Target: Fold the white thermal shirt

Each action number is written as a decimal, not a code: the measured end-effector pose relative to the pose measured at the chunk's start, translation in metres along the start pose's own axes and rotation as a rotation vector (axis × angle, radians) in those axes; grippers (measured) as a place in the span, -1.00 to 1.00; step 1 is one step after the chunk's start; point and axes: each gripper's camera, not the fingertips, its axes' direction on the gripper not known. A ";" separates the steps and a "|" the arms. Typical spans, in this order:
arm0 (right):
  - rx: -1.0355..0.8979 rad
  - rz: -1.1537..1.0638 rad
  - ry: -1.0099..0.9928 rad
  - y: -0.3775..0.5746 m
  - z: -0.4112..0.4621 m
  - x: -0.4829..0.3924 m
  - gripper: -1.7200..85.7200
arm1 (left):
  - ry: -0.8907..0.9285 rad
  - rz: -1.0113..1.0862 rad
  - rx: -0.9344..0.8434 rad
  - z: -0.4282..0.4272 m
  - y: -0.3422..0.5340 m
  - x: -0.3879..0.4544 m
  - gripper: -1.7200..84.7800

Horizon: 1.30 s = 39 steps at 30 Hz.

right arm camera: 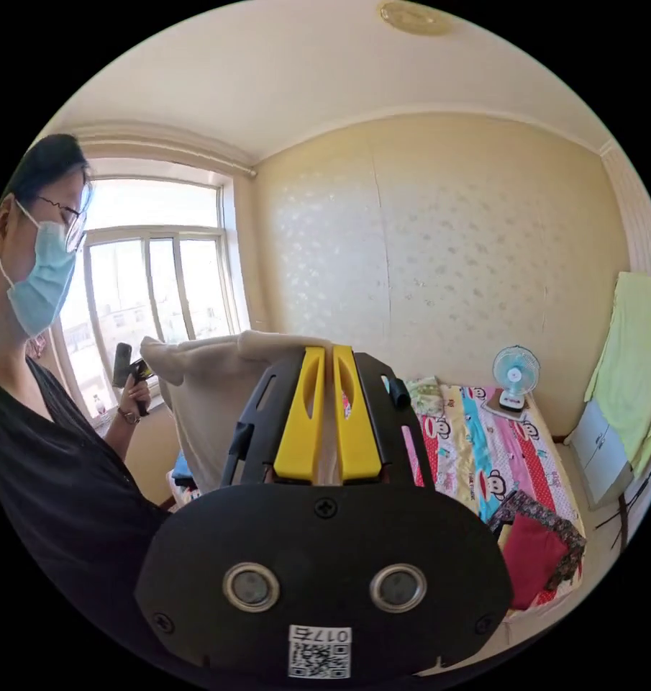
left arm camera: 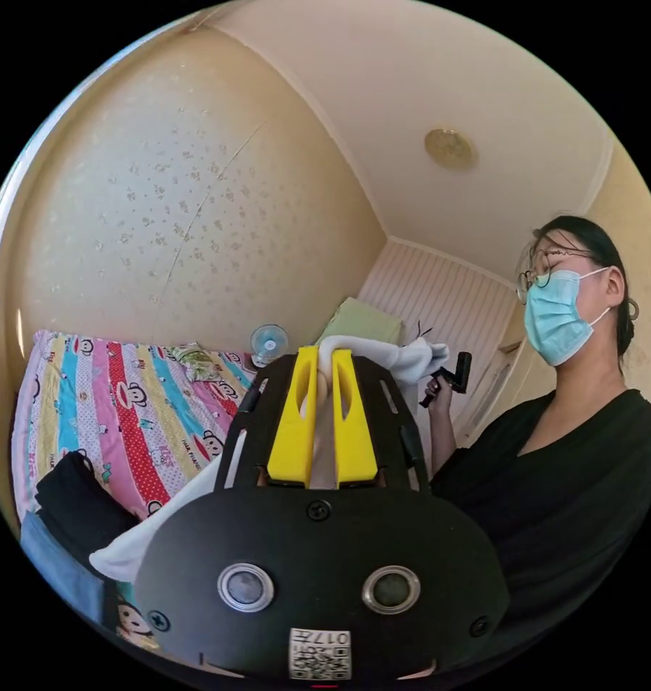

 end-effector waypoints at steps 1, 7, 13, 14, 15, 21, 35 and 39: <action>-0.043 0.012 -0.011 -0.005 0.013 0.012 -0.89 | -0.053 -0.009 -0.039 0.016 -0.005 -0.021 -0.87; -0.416 0.173 -0.070 0.005 0.191 0.131 -0.89 | -0.142 -0.392 -0.195 0.110 0.035 -0.229 -0.87; -0.703 0.289 -0.106 0.048 0.437 0.263 -0.89 | -0.282 -0.774 -0.332 0.204 0.072 -0.462 -0.81; -0.779 0.359 -0.136 0.059 0.482 0.289 -0.88 | -0.293 -0.859 -0.323 0.211 0.082 -0.499 -0.77; -0.862 0.428 -0.147 0.069 0.517 0.310 -0.88 | -0.285 -0.898 -0.295 0.211 0.088 -0.513 -0.75; -1.069 0.465 -0.172 0.129 0.545 0.328 -0.82 | -0.230 -0.984 -0.291 0.211 0.176 -0.529 -0.81; -1.363 0.712 0.085 0.223 0.465 0.415 -0.72 | -0.959 -1.203 -0.690 0.119 0.300 -0.550 -0.66; -1.612 0.620 -0.064 0.182 0.484 0.462 -0.86 | -0.986 -1.124 -1.005 0.143 0.257 -0.586 -0.79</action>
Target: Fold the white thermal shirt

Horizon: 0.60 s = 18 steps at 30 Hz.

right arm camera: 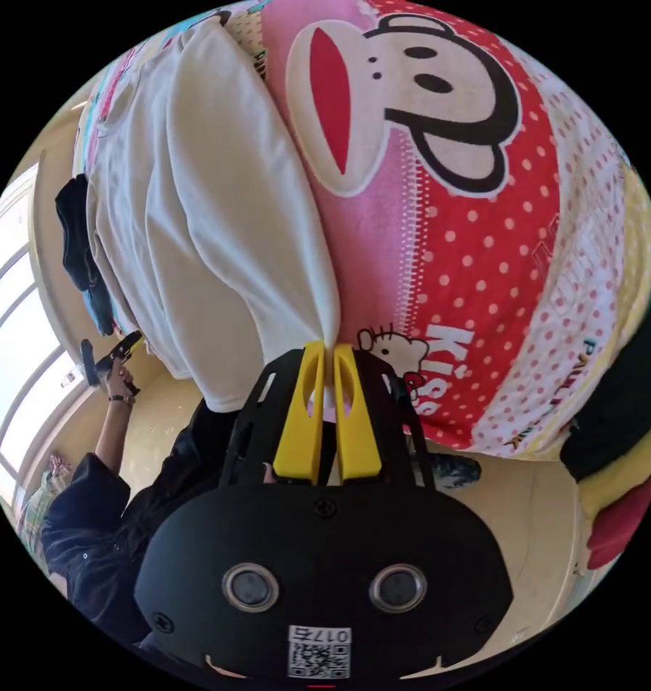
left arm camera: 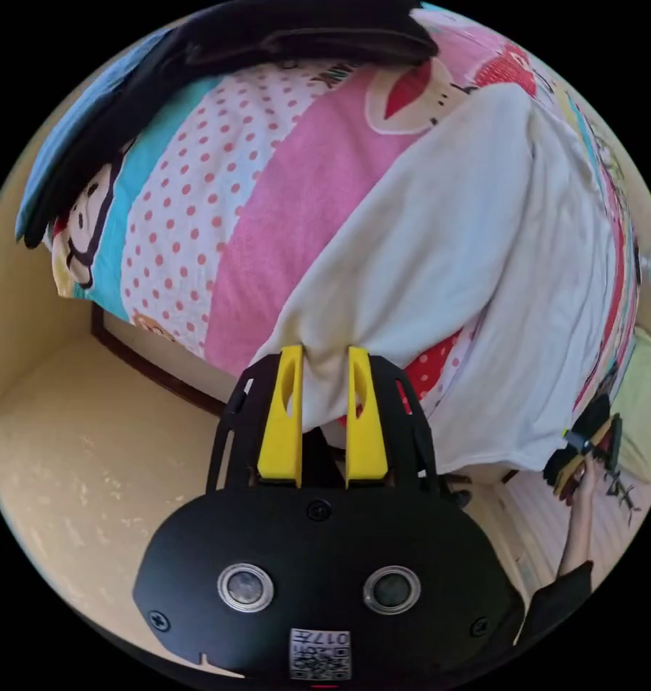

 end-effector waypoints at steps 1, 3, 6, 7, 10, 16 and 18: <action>0.015 0.005 0.022 0.002 -0.014 0.005 -0.86 | -0.061 0.101 -0.008 -0.015 -0.007 0.003 -0.87; 0.137 0.075 0.125 0.016 -0.083 0.032 -0.87 | -0.176 0.167 0.049 -0.046 -0.011 -0.009 -0.89; 0.355 0.196 0.112 0.051 -0.164 0.072 -0.85 | -0.243 0.072 0.187 -0.110 -0.012 -0.069 -0.89; 0.403 0.217 0.098 0.060 -0.176 0.079 -0.84 | -0.150 0.014 0.246 -0.134 -0.008 -0.100 -0.89; 0.572 0.269 -0.019 0.098 -0.200 0.102 -0.79 | 0.123 -0.190 0.339 -0.167 0.011 -0.175 -0.85; 0.478 0.209 -0.358 0.098 -0.125 0.107 -0.71 | 0.658 -0.020 0.177 -0.101 0.015 -0.159 -0.76; 0.497 0.181 -0.380 0.099 -0.105 0.093 -0.69 | 0.658 0.079 0.084 -0.079 0.015 -0.118 -0.74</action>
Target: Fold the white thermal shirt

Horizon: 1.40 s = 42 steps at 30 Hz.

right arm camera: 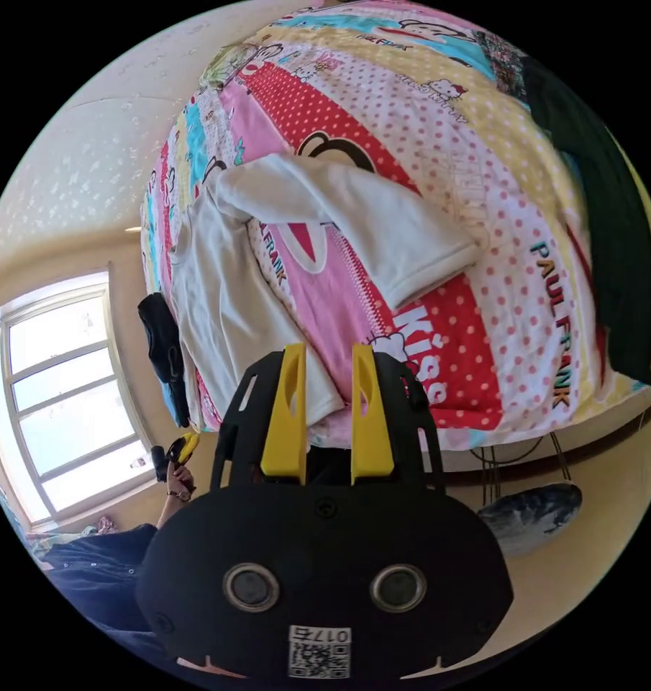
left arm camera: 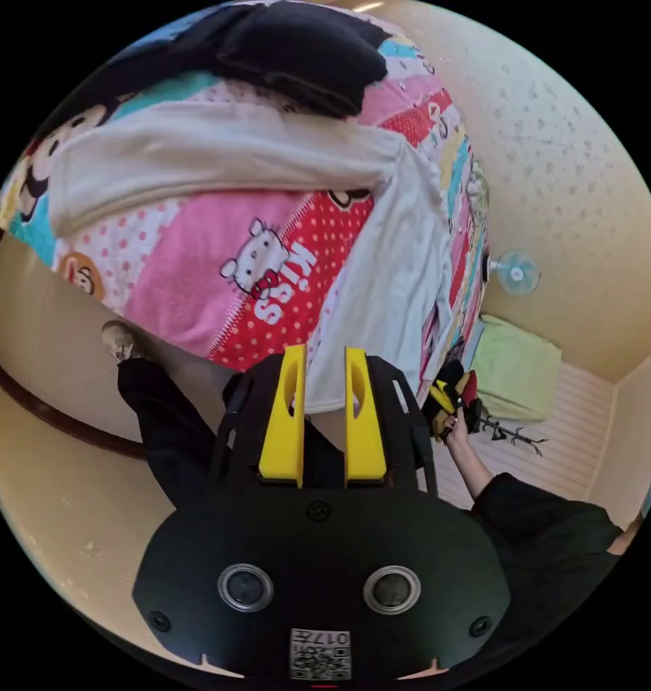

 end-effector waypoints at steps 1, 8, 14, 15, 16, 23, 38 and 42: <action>-0.014 -0.004 -0.008 0.001 0.005 -0.001 -0.67 | -0.049 0.033 -0.062 0.023 0.000 0.011 -0.71; -0.143 -0.038 0.102 0.012 0.042 -0.002 -0.69 | -0.183 -0.088 -0.278 0.105 -0.004 -0.013 -0.68; -0.310 -0.039 -0.032 -0.002 0.008 0.010 -0.86 | 0.097 -0.057 -0.291 0.066 0.004 -0.028 -0.87; -0.294 -0.082 -0.058 -0.001 -0.012 0.007 -0.87 | 0.102 -0.044 -0.293 0.059 0.007 -0.027 -0.87; -0.294 -0.102 -0.068 -0.001 -0.022 0.006 -0.87 | 0.118 -0.030 -0.280 0.041 0.014 -0.025 -0.87; -0.364 -0.193 0.005 0.043 -0.106 0.011 -0.88 | 0.065 -0.005 -0.319 -0.010 0.076 -0.025 -0.87; -0.182 -0.047 0.000 0.002 -0.156 0.039 -0.71 | -0.091 -0.197 -0.384 -0.016 0.125 -0.069 -0.87; -0.088 -0.168 0.092 -0.042 -0.172 0.002 -0.63 | -0.072 -0.172 -0.360 -0.024 0.143 -0.060 -0.88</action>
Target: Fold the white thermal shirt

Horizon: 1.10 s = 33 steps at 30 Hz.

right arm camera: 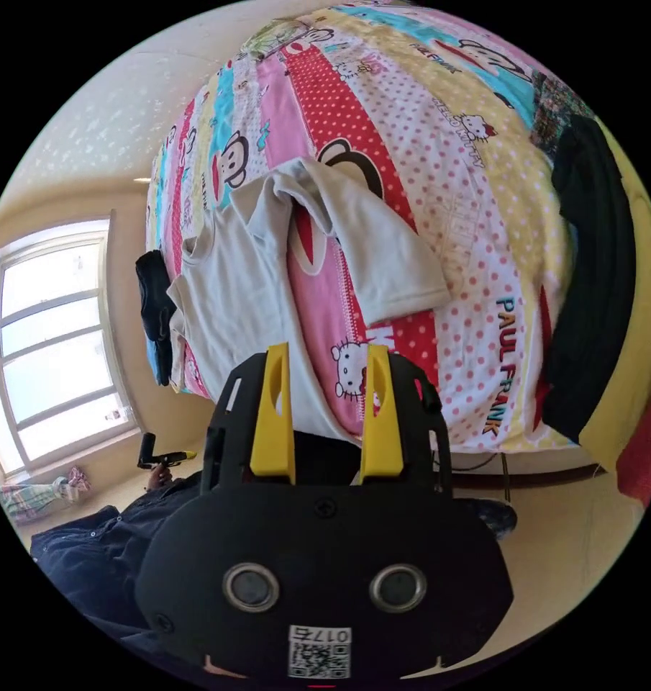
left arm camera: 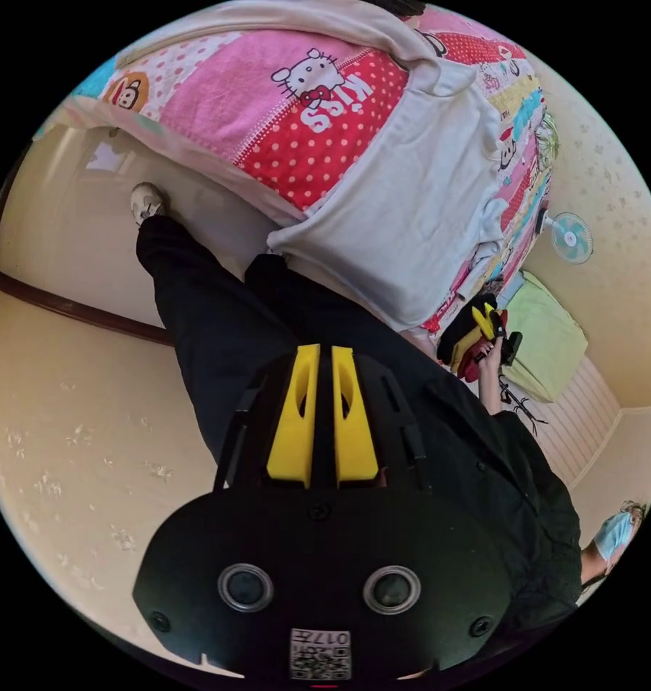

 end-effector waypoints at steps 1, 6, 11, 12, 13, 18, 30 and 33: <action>-0.001 -0.007 -0.003 -0.006 0.001 -0.002 -0.64 | 0.016 0.010 0.011 0.001 0.008 0.001 -0.90; -0.176 0.038 0.142 -0.042 0.058 0.016 -0.71 | 0.015 0.029 -0.003 0.010 0.031 0.003 -0.97; -0.212 0.198 0.028 -0.043 0.050 0.052 -0.85 | -0.044 0.093 -0.003 0.000 0.040 0.015 -0.97; -0.236 0.181 -0.002 -0.042 0.046 0.056 -0.86 | -0.044 0.104 -0.001 -0.002 0.039 0.017 -0.97; -0.250 0.179 -0.014 -0.041 0.044 0.058 -0.87 | -0.035 0.128 0.000 -0.004 0.036 0.024 -0.97; -0.128 0.105 -0.385 -0.014 -0.009 0.057 -0.90 | 0.077 0.318 0.001 -0.005 0.021 0.079 -0.92; -0.085 -0.263 -1.007 0.047 -0.037 -0.068 -0.92 | 0.224 0.724 -0.307 0.118 -0.005 0.262 -0.58; -0.065 -0.229 -1.088 0.046 -0.019 -0.085 -0.92 | 0.031 0.822 -0.350 0.150 0.011 0.280 -0.52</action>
